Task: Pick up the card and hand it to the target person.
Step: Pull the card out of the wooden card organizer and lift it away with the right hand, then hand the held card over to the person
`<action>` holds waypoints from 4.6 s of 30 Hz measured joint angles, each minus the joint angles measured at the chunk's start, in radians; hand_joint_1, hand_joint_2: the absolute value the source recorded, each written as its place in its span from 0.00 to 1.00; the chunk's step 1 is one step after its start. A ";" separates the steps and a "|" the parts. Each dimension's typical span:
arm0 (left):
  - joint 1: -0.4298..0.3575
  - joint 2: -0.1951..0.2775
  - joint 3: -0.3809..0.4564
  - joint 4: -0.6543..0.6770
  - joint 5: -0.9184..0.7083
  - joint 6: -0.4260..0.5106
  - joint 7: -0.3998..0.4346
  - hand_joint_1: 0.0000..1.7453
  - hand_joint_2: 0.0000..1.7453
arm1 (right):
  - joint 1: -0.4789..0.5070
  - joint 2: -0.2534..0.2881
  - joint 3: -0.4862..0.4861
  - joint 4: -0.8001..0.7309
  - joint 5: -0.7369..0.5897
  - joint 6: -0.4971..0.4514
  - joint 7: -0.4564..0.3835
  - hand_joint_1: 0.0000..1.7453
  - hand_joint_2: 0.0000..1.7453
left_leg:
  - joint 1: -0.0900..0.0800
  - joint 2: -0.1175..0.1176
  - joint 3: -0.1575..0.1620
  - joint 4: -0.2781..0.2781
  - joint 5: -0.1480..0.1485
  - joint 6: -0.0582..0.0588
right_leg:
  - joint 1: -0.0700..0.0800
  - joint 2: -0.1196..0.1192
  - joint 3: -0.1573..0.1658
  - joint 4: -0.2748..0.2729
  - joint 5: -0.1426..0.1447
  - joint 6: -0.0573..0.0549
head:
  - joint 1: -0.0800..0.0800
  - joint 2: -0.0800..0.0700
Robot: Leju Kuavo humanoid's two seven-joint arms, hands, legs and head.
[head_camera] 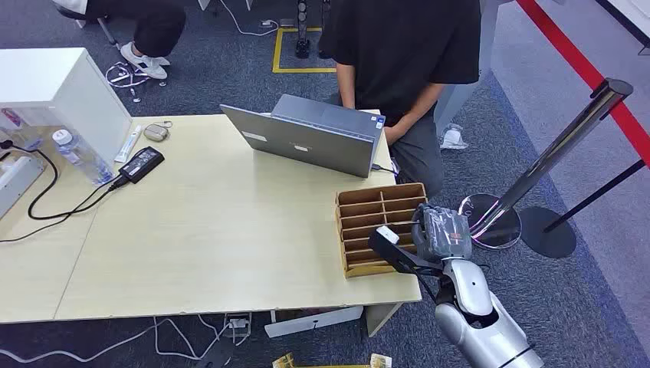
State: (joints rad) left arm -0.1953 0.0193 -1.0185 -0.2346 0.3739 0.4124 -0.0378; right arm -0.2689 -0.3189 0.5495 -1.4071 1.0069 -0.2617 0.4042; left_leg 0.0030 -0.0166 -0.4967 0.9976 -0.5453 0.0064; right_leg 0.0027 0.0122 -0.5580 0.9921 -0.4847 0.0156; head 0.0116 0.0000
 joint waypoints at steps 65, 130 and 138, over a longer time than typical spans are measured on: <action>0.017 0.001 0.000 0.000 -0.014 0.003 -0.013 0.00 0.00 | -0.031 -0.019 -0.137 -0.268 -0.445 -0.211 -0.064 1.00 1.00 | 0.000 0.000 0.000 0.000 0.000 0.000 | 0.000 0.000 0.000 0.000 0.000 0.000 | 0.000 0.000; -0.044 -0.022 -0.016 0.000 -0.077 -0.029 0.035 0.00 0.00 | -0.329 0.078 -0.169 0.406 -0.630 -0.374 -0.178 1.00 1.00 | 0.000 -0.001 -0.001 0.000 0.000 0.000 | 0.000 -0.001 0.000 0.000 0.000 0.000 | 0.000 0.000; -0.044 -0.022 -0.016 0.000 -0.077 -0.031 0.035 0.00 0.00 | -0.338 0.087 -0.169 0.406 -0.642 -0.374 -0.186 1.00 1.00 | 0.000 -0.001 -0.001 0.000 0.000 0.000 | 0.000 -0.001 0.000 0.000 0.000 0.000 | 0.000 0.000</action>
State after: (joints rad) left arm -0.2392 -0.0031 -1.0342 -0.2346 0.2966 0.3817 -0.0031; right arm -0.6066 -0.2319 0.3807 -1.0006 0.3649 -0.6359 0.2183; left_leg 0.0031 -0.0173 -0.4974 0.9979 -0.5451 0.0065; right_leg 0.0026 0.0112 -0.5581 0.9925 -0.4846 0.0157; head 0.0114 0.0000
